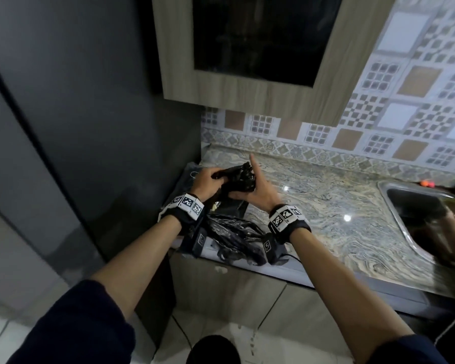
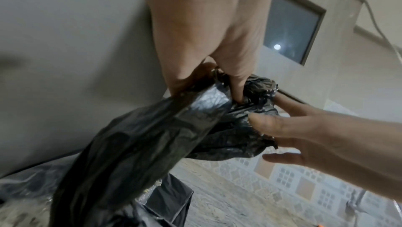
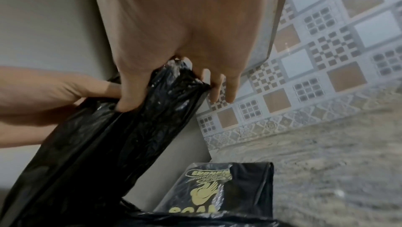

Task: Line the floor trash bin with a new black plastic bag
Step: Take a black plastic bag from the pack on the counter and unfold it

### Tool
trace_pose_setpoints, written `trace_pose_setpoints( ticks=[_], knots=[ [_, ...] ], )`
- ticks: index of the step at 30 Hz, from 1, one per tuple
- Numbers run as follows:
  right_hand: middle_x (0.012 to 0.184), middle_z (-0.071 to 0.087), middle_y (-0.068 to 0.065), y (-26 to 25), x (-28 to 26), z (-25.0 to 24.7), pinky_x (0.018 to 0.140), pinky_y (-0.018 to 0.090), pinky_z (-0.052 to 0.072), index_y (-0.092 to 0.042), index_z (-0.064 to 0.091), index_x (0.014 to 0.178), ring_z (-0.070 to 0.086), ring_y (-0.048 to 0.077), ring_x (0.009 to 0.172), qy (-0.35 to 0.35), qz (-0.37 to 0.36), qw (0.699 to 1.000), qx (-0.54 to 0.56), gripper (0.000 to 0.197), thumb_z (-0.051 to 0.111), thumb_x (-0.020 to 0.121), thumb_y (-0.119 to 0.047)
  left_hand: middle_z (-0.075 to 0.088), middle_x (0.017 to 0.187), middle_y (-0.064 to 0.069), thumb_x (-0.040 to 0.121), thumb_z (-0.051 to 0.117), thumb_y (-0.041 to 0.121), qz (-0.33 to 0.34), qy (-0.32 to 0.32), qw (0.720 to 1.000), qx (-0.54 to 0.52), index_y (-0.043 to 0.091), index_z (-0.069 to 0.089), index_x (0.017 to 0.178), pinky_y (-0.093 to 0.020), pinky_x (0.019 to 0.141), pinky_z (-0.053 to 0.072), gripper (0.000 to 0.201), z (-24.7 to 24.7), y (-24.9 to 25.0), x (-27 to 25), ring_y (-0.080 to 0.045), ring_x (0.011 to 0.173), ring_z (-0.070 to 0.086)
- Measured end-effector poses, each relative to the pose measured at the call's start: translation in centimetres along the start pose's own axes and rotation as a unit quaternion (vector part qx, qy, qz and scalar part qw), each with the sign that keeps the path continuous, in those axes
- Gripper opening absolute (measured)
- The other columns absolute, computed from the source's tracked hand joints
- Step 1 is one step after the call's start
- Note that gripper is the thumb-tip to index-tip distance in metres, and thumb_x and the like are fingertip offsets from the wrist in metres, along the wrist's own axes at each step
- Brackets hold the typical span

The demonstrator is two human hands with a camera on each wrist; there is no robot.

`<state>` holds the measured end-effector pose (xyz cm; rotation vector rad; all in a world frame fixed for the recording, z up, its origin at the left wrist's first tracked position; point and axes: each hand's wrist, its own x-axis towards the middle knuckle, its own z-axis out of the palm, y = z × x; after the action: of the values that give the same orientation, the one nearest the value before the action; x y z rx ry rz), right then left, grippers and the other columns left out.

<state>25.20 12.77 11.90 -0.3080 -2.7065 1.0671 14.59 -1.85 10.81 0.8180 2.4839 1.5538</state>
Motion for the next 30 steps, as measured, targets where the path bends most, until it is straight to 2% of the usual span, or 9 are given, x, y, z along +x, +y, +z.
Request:
trace_pose_setpoints(
  ticks=[3,6,10,13,16,20,23,26,30],
  knots=[
    [0.128,0.062,0.008,-1.3,-2.1,1.8,0.086,0.044,0.055,-0.046,0.011,0.149,0.064,0.030,0.107,0.072,-0.005,0.996,0.049,0.098,0.076,0.076,-0.042,0.068,0.087,-0.007,0.086,0.066,0.007,0.018,-0.012,0.999,-0.034,-0.001,0.070,0.100,-0.024,0.070,0.049,0.016,-1.4,-0.5,-1.8,-0.018,0.085,0.062],
    [0.131,0.061,0.007,-2.5,-4.5,3.7,0.094,0.043,0.052,-0.042,0.000,0.151,0.061,0.024,0.114,0.115,0.008,0.988,0.106,0.118,0.081,0.065,-0.054,0.071,0.104,-0.012,0.084,0.067,0.009,-0.013,0.000,0.995,-0.100,0.001,0.068,0.108,-0.038,0.089,0.051,0.025,-2.2,-1.0,-3.6,-0.024,0.099,0.065],
    [0.149,0.043,0.010,-3.9,-9.1,7.3,0.105,0.046,0.042,-0.040,-0.024,0.146,0.048,0.029,0.130,0.046,0.031,0.993,0.107,0.146,0.086,0.052,-0.057,0.069,0.106,-0.013,0.083,0.065,0.010,-0.091,0.035,0.968,-0.229,0.009,0.064,0.109,-0.042,0.096,0.051,0.026,-2.7,-0.6,-5.8,-0.028,0.099,0.065],
    [0.136,0.055,0.018,-3.2,-11.8,10.6,0.094,0.047,0.051,-0.036,-0.027,0.146,0.060,0.035,0.115,-0.006,0.040,0.997,0.061,0.135,0.082,0.068,-0.044,0.072,0.105,-0.014,0.077,0.067,0.022,-0.124,0.032,0.941,-0.313,0.022,0.069,0.090,-0.052,0.093,0.052,0.013,-2.5,-1.1,-6.6,-0.032,0.099,0.068],
    [0.126,0.063,0.014,-2.7,-13.0,12.3,0.083,0.041,0.053,-0.028,0.008,0.153,0.063,0.034,0.107,0.005,0.048,0.998,0.050,0.101,0.075,0.077,-0.028,0.072,0.106,-0.013,0.075,0.068,0.026,-0.158,0.063,0.929,-0.329,0.024,0.070,0.091,-0.053,0.093,0.052,0.016,-3.6,0.0,-8.1,-0.032,0.099,0.068],
    [0.115,0.066,0.006,-1.7,-13.5,9.6,0.071,0.031,0.046,-0.019,0.042,0.129,0.064,0.024,0.096,0.033,0.032,0.997,0.064,0.054,0.068,0.083,-0.011,0.059,0.124,-0.008,0.083,0.072,0.024,-0.149,0.156,0.949,-0.228,0.006,0.049,0.131,-0.036,0.097,0.047,0.056,-6.5,0.9,-11.0,-0.023,0.114,0.058],
    [0.113,0.066,0.006,-1.1,-13.4,6.6,0.083,0.041,0.051,-0.016,0.044,0.121,0.063,0.026,0.100,0.023,0.030,0.994,0.099,0.047,0.070,0.082,-0.014,0.054,0.124,0.004,0.074,0.081,0.028,-0.122,0.061,0.970,-0.203,0.014,0.033,0.141,-0.022,0.090,0.043,0.084,-6.8,2.2,-14.0,-0.012,0.112,0.053],
    [0.113,0.066,0.004,-1.2,-13.5,4.1,0.094,0.038,0.049,-0.009,0.050,0.125,0.062,0.021,0.104,0.017,0.034,0.980,0.196,0.048,0.072,0.082,-0.010,0.060,0.124,0.007,0.067,0.083,0.044,-0.135,-0.056,0.976,-0.161,0.019,0.048,0.131,-0.015,0.085,0.047,0.077,-4.0,3.9,-16.6,-0.010,0.113,0.056],
    [0.111,0.068,0.013,-1.2,-14.1,1.0,0.095,0.042,0.050,0.000,0.056,0.121,0.064,0.030,0.105,0.034,0.074,0.937,0.341,0.042,0.071,0.082,-0.004,0.061,0.120,0.005,0.082,0.073,0.017,-0.162,-0.152,0.955,-0.195,0.021,0.050,0.131,-0.014,0.068,0.050,0.054,1.9,5.3,-20.0,-0.018,0.114,0.058]
  ],
)
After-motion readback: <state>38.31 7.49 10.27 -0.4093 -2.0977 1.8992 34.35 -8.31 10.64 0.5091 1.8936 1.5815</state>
